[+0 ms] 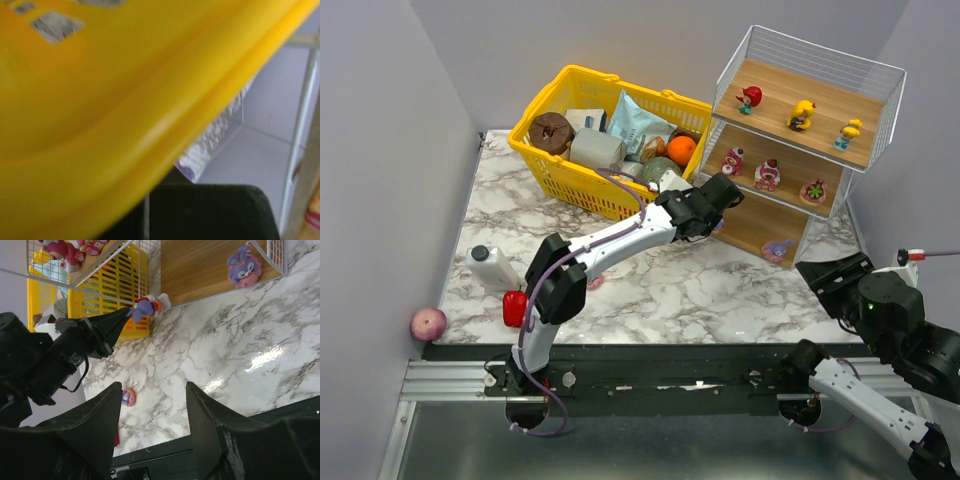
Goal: Place and organize the plastic toys onto the shelf
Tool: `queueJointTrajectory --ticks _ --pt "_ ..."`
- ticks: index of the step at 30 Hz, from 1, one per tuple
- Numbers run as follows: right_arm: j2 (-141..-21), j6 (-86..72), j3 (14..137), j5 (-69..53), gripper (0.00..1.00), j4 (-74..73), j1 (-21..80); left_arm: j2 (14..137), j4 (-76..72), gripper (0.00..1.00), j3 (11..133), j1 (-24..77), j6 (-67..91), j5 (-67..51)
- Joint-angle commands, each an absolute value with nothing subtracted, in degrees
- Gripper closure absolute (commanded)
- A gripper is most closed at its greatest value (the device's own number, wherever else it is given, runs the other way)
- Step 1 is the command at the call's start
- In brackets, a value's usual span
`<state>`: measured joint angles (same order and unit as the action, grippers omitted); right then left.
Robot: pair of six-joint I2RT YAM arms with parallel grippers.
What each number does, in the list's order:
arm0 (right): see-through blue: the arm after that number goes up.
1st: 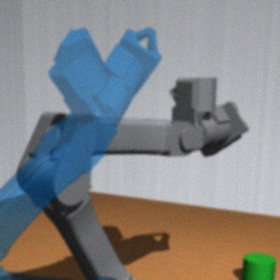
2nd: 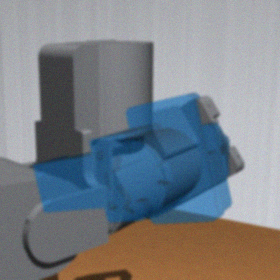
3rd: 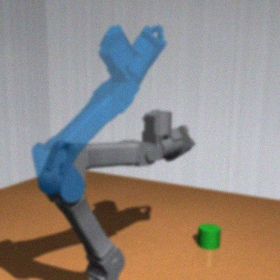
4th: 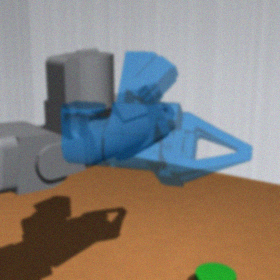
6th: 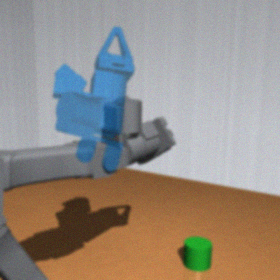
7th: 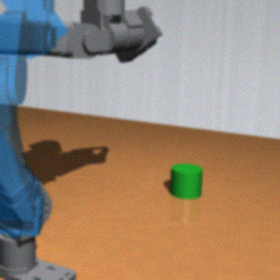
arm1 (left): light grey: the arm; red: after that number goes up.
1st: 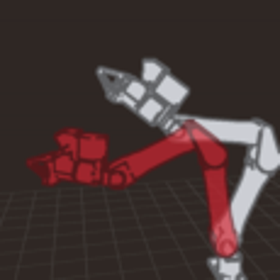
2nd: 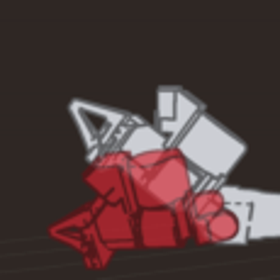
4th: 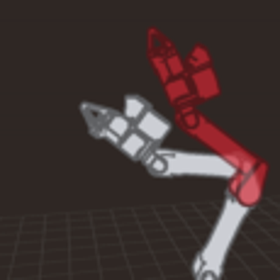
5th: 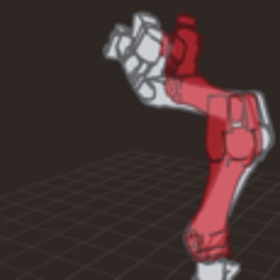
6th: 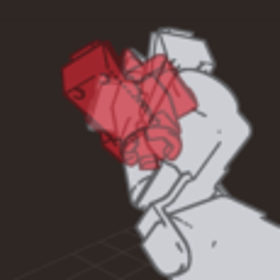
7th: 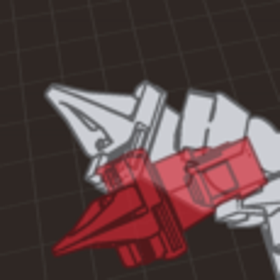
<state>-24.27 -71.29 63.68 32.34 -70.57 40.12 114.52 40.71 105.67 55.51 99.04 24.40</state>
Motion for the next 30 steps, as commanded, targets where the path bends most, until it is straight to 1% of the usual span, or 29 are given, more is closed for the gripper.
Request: queueJointTrajectory --ticks 1,9,14,16,22,27,30 --pt "-23.38 -70.49 64.34 34.63 0.39 -73.56 40.34 119.35 44.20 0.98 110.64 55.46 98.44 25.84" --pt "-23.12 -70.14 64.34 35.16 0.38 -74.35 40.34 122.08 46.05 0.97 113.02 55.55 105.37 28.83" --pt "-22.15 -69.70 64.77 35.95 0.38 -75.06 40.34 125.23 49.04 0.98 121.19 56.16 105.30 30.58" --pt "-22.24 -69.43 64.95 36.12 0.38 -75.06 40.34 126.03 52.46 0.98 124.43 57.21 105.38 31.72" --pt "-23.03 -67.24 66.09 35.68 0.37 -75.41 40.34 123.05 52.73 0.99 119.80 58.80 108.89 33.22" --pt "-24.60 -65.57 65.92 34.02 0.37 -75.67 40.34 121.82 58.69 1.00 122.87 61.61 108.55 36.65" --pt "-25.93 -66.01 64.69 32.35 0.36 -75.59 40.34 119.28 61.51 1.00 122.17 63.80 109.77 37.88"
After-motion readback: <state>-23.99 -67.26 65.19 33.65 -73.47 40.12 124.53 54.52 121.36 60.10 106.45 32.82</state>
